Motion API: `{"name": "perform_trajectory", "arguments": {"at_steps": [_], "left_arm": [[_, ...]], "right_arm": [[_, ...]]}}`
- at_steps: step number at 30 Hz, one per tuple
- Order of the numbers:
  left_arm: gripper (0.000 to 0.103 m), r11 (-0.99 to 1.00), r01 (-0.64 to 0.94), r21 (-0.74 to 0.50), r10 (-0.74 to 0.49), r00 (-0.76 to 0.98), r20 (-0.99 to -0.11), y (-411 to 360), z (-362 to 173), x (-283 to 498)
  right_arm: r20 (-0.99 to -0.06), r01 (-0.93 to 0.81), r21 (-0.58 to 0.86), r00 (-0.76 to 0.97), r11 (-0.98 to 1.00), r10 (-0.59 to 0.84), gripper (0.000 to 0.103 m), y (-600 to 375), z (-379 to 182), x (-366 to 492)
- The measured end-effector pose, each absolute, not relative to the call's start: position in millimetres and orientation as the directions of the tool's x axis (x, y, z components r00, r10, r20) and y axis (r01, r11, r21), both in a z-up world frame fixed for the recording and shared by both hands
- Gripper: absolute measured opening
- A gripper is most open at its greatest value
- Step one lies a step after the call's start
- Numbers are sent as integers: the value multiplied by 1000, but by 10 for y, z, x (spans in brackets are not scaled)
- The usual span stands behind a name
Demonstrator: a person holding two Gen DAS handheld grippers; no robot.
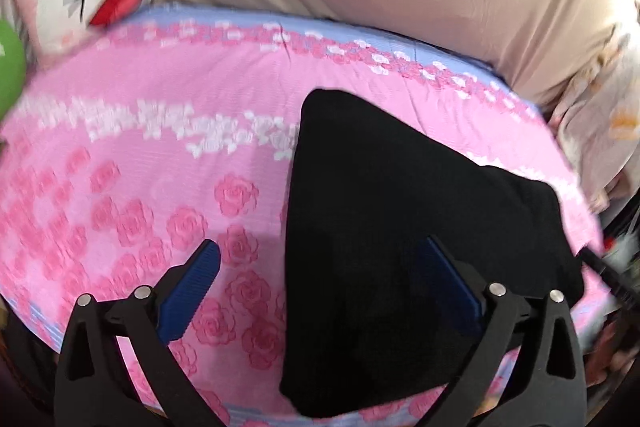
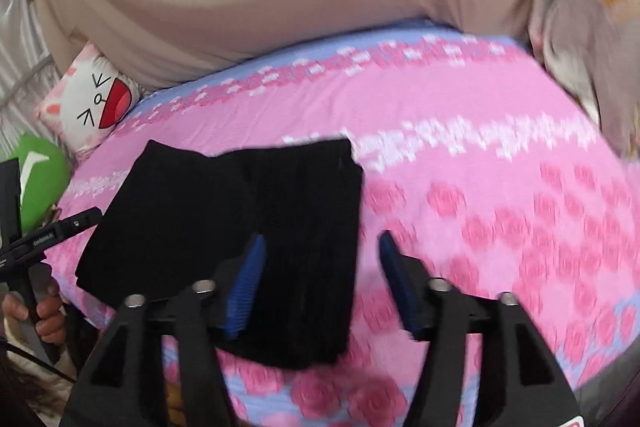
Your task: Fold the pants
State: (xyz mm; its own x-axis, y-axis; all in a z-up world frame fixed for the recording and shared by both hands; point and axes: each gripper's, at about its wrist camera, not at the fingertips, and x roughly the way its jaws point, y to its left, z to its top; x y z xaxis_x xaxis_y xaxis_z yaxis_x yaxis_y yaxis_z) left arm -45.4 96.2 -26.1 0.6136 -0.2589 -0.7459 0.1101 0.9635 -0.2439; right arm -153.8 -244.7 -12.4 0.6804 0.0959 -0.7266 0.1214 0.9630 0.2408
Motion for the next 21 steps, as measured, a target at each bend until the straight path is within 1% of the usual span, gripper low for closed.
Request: {"name": "perform_trajectory", "arguments": {"at_steps": [2, 5, 7, 8, 10, 15, 18, 21], "left_arm": [[98, 947, 95, -308, -306, 565, -766, 1072, -390, -423], [98, 922, 88, -377, -367, 510, -778, 1121, -553, -414], [98, 904, 105, -414, -412, 469, -781, 1076, -654, -396], [98, 901, 116, -419, -422, 461, -780, 1035, -689, -391], [98, 910, 148, -388, -410, 471, -781, 935, -684, -386], [98, 889, 248, -384, -457, 447, -769, 655, -695, -298], [98, 902, 265, -341, -429, 464, -775, 502, -702, -202], [98, 910, 252, -329, -413, 479, -775, 420, -699, -115]], "right_arm": [[-748, 135, 308, 646, 942, 152, 69, -2519, -268, -1600], [-735, 118, 442, 616, 889, 284, 69, -2558, -445, -1632], [-734, 115, 490, 588, 864, 339, 69, -2554, -550, -1599], [-730, 114, 517, 576, 848, 368, 71, -2553, -625, -1583], [-703, 93, 549, 589, 830, 399, 77, -2549, -668, -1568], [-681, 36, 563, 586, 826, 439, 78, -2429, -684, -1394], [-667, 13, 573, 589, 820, 456, 79, -2400, -696, -1244], [-655, -4, 573, 598, 820, 461, 80, -2388, -710, -1144]]}}
